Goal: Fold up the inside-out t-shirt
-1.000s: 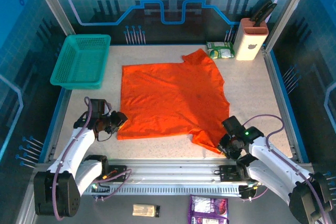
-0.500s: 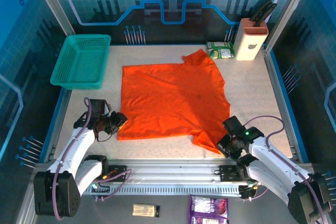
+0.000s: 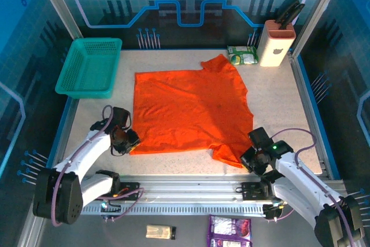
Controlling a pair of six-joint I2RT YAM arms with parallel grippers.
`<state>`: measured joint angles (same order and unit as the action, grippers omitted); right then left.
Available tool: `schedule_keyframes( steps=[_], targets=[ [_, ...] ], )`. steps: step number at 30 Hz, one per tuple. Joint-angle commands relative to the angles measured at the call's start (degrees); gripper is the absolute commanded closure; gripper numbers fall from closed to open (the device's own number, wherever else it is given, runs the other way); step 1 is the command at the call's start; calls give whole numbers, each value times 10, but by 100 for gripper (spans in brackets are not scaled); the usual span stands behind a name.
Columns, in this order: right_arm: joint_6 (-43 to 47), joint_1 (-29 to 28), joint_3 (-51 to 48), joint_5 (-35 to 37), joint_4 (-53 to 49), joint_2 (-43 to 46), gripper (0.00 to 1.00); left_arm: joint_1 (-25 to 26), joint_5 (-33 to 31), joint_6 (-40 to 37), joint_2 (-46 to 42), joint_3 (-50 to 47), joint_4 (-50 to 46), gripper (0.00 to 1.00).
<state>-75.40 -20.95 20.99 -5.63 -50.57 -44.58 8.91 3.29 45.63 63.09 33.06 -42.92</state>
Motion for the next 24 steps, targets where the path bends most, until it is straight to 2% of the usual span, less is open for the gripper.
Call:
schedule_keyframes(
  steps=[1,9,12,16,24],
  targets=[
    [10,7,12,-6,-20,2,100,17,-102,43,2,20,-80,75],
    [13,11,18,-10,-9,-7,100,52,-108,90,-25,-8,-97,71],
    [16,12,20,-11,-6,-11,100,53,-85,89,-16,-20,-70,67],
    [20,12,25,-11,-14,-11,100,53,-62,88,1,-32,-43,68],
    [23,16,31,-9,-31,-1,100,53,-68,80,21,-45,-23,71]
  ],
)
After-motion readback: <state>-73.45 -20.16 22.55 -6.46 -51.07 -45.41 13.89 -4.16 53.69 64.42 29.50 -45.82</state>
